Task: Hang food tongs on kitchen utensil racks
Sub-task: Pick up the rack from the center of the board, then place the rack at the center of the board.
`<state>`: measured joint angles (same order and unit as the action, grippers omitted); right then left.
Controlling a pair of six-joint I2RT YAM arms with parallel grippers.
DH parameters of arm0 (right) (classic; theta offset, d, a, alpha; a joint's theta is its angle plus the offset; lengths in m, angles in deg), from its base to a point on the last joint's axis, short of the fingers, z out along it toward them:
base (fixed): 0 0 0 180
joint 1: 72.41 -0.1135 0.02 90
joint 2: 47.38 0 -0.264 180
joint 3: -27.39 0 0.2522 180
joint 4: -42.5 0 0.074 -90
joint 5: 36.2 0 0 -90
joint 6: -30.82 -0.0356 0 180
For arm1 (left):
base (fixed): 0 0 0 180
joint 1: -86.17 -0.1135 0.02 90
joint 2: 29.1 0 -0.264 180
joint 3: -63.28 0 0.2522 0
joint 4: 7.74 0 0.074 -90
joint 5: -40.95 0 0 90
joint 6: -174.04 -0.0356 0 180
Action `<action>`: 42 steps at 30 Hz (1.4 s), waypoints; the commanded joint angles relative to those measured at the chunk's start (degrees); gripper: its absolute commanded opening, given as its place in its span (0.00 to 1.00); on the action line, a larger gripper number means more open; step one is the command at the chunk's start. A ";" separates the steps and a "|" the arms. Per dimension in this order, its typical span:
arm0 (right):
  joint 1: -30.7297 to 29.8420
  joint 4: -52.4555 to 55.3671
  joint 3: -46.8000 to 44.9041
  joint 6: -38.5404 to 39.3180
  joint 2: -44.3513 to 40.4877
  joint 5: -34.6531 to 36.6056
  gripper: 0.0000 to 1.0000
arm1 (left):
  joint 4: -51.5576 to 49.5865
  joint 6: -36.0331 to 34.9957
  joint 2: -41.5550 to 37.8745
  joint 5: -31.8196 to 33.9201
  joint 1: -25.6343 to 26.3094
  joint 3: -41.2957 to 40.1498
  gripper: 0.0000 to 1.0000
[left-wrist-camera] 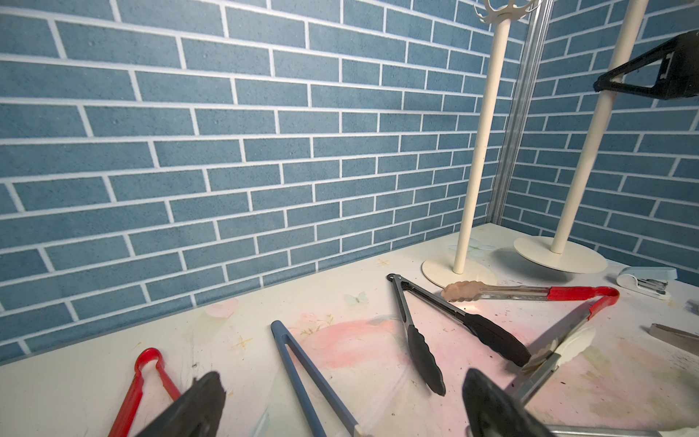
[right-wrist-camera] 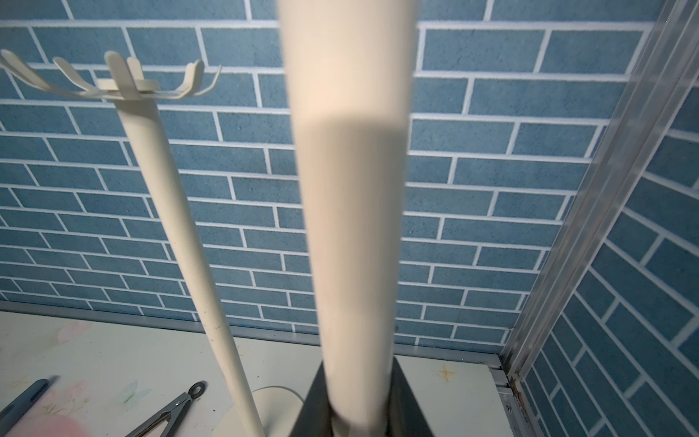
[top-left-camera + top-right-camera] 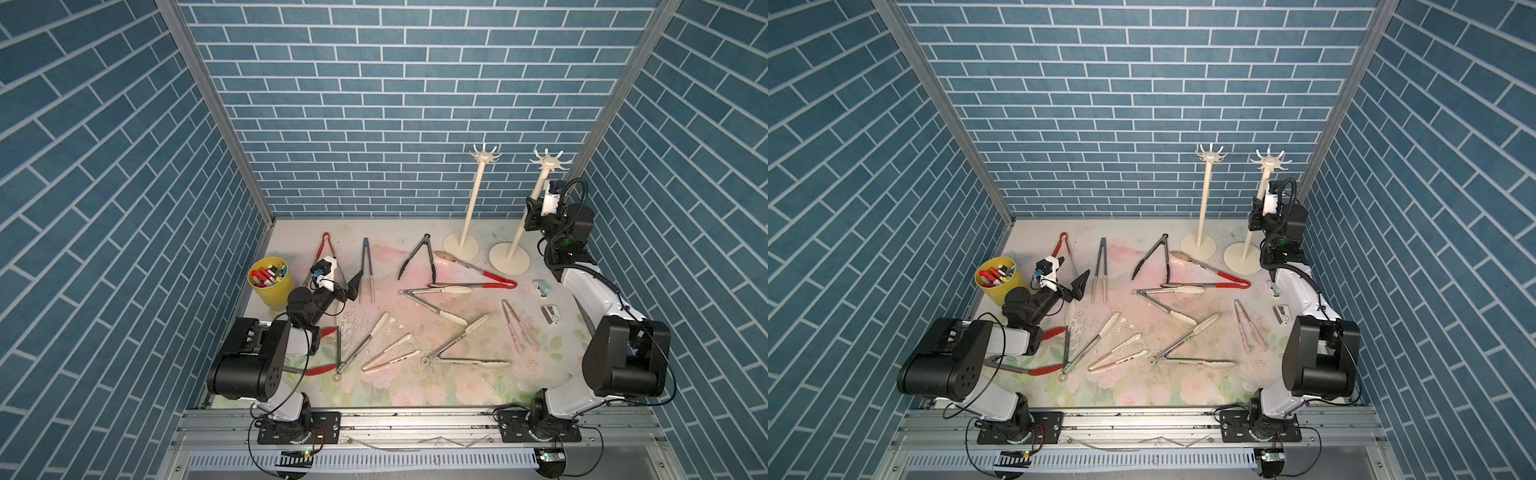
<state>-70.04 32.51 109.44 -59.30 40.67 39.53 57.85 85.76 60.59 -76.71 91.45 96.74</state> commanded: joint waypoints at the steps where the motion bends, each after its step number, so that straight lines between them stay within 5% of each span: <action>1: 0.21 -5.48 3.62 2.69 -5.87 -1.58 0.00 | 1.16 0.17 0.32 0.23 0.08 0.93 0.99; 12: -1.19 -1.05 1.32 -0.54 -13.48 -7.62 0.00 | 1.16 1.50 0.58 1.34 -0.01 0.84 0.99; 23: -12.88 4.35 1.56 2.67 -17.12 -8.63 0.00 | 1.16 4.48 1.05 3.70 -1.76 0.34 0.99; 42: -30.25 4.94 10.28 6.25 -5.16 -3.77 0.00 | 1.17 6.99 -0.23 5.40 -2.86 -0.98 0.99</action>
<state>-98.67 45.58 114.53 -57.29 34.92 34.27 57.85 92.27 61.25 -72.01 89.07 96.59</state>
